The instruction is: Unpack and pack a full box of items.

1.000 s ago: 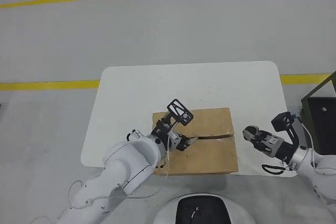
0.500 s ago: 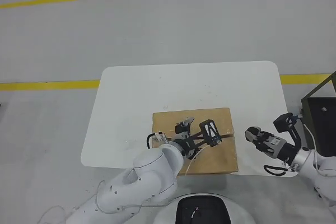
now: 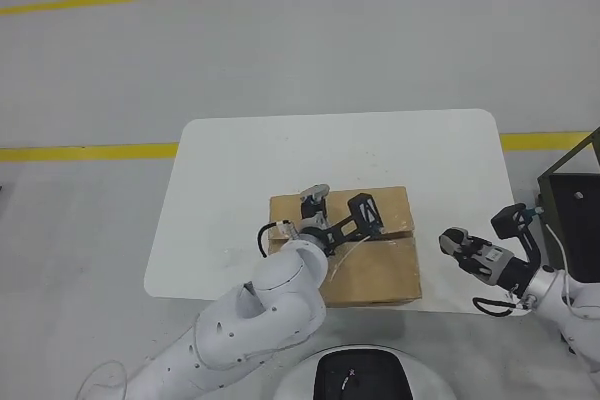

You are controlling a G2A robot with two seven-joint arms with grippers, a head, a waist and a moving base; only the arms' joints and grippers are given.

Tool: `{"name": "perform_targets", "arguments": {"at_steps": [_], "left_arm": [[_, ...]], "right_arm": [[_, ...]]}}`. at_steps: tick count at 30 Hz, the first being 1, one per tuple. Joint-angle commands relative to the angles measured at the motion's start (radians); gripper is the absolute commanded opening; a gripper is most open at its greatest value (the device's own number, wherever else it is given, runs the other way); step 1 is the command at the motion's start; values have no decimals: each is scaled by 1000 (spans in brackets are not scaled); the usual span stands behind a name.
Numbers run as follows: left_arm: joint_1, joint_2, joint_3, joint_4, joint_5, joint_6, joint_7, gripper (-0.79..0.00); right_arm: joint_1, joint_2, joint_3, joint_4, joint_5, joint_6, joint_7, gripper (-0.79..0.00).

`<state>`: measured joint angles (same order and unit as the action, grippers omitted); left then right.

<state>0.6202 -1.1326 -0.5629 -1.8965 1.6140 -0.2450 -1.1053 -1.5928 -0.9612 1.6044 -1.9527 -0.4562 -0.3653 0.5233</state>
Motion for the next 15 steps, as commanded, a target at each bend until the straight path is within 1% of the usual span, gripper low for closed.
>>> {"name": "perform_targets", "arguments": {"at_steps": [1, 8, 12, 15], "left_arm": [[-6, -3, -9, 8, 34, -11, 1, 0], [-7, -17, -51, 35, 79, -26, 20, 0], [-8, -28, -64, 48, 90, -34, 35, 0], [-10, -36, -63, 56, 118, -46, 46, 0]], "right_arm": [[0, 0, 0, 0, 0, 0, 0, -785], [4, -2, -1, 5, 16, 8, 5, -785], [18, -3, -22, 27, 23, 47, 40, -785], [36, -8, -49, 45, 40, 68, 29, -785]]}}
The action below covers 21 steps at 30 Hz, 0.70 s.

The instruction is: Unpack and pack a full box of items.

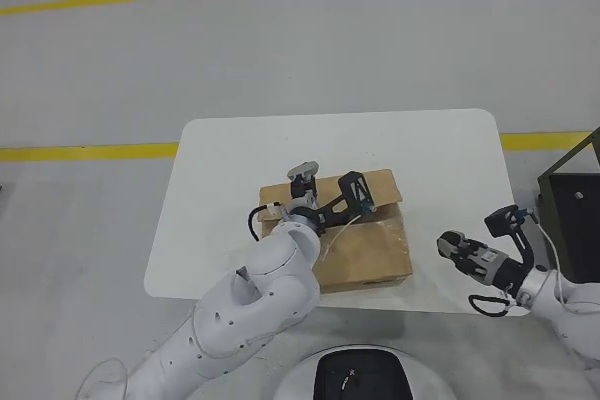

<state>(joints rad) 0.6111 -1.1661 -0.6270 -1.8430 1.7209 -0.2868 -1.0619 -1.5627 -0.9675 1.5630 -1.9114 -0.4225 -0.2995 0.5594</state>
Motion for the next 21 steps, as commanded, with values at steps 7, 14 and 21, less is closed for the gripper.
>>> {"name": "perform_targets", "arguments": {"at_steps": [7, 14, 21], "left_arm": [[-4, -22, 1, 23, 58, -42, 30, 0], [10, -36, 16, 35, 132, -108, 55, -203], [38, -46, 28, 33, 254, -141, 77, -785]], "right_arm": [[65, -8, -56, 11, 10, 12, -15, -785], [92, -11, -70, 19, 10, 11, -14, -785], [95, -13, -72, 12, 10, 13, -10, -785]]}}
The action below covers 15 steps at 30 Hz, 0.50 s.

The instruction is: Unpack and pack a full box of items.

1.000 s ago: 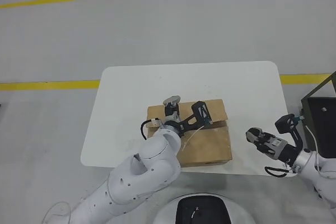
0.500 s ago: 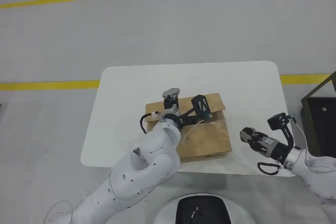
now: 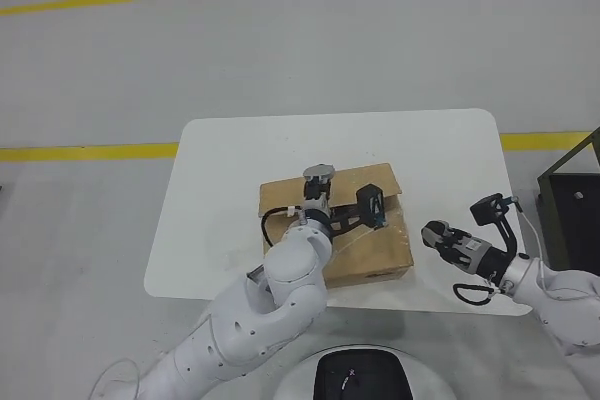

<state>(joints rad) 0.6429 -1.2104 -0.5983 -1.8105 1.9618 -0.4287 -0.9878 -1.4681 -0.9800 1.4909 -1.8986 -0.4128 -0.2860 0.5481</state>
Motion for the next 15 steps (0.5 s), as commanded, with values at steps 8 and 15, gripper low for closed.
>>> {"name": "perform_targets", "arguments": {"at_steps": [8, 15], "left_arm": [[54, -12, -11, 5, 103, -6, 22, -785], [90, -21, -56, -18, 94, -16, 38, -785]], "right_arm": [[-4, -1, 4, -13, 0, -1, 3, -785], [-13, -2, 9, -21, 1, -2, -2, -785]]}}
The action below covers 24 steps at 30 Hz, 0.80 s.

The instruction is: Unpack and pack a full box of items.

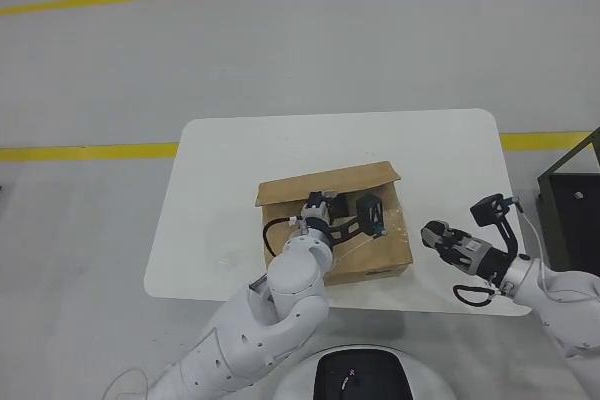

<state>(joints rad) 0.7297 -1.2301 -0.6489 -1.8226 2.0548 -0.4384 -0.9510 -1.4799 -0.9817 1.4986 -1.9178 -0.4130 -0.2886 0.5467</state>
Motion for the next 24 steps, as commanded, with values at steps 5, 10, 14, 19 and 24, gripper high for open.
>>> {"name": "perform_targets", "arguments": {"at_steps": [5, 10, 14, 19, 24], "left_arm": [[23, -5, -39, -45, -9, -42, 9, -785], [52, -8, -75, -104, -57, -106, -1, -785], [78, -11, -102, -144, -117, -149, -12, -785], [95, -18, -111, -168, -142, -182, -28, -785], [99, -28, -113, -184, -169, -191, -28, -785]], "right_arm": [[-10, -1, 23, -18, 26, 4, -18, -785], [-21, 0, 66, -34, 68, 12, -22, -785], [-27, 2, 100, -43, 99, 27, -10, -785], [-27, 4, 125, -55, 104, 23, 10, -785], [1, 7, 117, -51, 74, -29, 48, -785]]}}
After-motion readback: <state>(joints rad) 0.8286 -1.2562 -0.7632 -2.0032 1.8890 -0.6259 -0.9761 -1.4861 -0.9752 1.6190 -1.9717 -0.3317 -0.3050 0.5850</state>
